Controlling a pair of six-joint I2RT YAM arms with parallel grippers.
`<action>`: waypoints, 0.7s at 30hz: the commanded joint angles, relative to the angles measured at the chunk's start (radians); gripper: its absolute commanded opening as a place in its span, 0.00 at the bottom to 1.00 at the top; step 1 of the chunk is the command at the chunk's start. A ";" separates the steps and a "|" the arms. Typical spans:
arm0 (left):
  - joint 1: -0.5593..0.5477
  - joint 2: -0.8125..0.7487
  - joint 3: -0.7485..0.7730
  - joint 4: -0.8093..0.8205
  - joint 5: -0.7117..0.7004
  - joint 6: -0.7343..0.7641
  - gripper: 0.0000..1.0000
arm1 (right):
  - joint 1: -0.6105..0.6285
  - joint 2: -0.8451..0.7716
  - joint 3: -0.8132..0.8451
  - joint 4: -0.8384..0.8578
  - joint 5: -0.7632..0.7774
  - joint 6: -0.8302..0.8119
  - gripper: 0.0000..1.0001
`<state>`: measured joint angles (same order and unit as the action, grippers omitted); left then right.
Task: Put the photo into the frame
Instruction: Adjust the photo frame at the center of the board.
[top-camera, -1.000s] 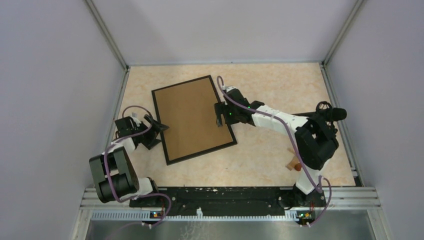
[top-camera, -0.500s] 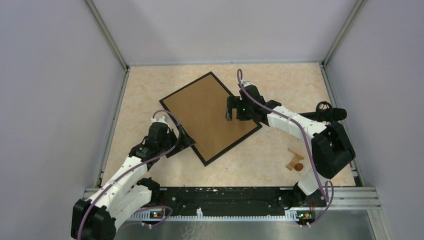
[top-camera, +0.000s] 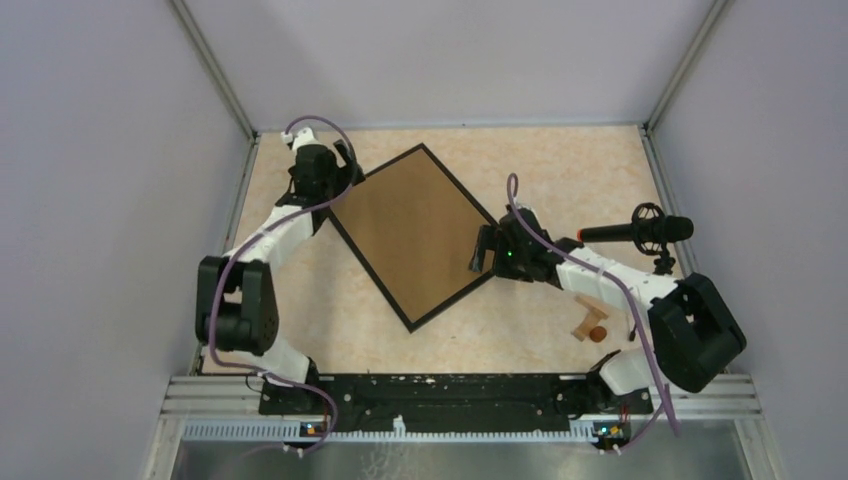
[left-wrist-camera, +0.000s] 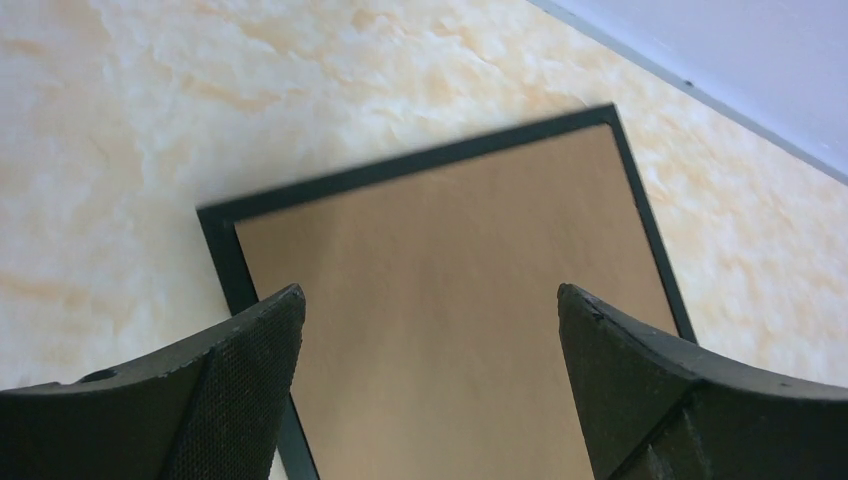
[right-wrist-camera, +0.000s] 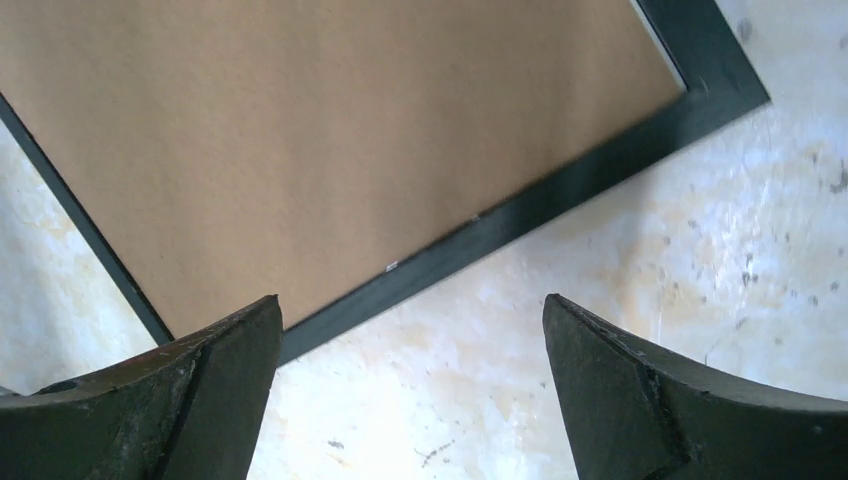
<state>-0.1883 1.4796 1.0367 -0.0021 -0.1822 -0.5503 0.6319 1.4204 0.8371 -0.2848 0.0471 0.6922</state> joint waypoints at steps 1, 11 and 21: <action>0.101 0.227 0.145 0.194 0.157 0.062 0.99 | -0.001 -0.095 -0.067 0.088 -0.009 0.110 0.99; 0.176 0.683 0.562 0.187 0.412 0.162 0.99 | -0.029 -0.007 -0.085 0.143 -0.009 0.142 0.99; 0.181 0.775 0.531 0.141 0.472 -0.005 0.99 | -0.055 0.124 -0.098 0.248 -0.006 0.255 0.99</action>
<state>-0.0135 2.2520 1.5955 0.1352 0.2283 -0.4564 0.5800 1.5085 0.7460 -0.1287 0.0307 0.8932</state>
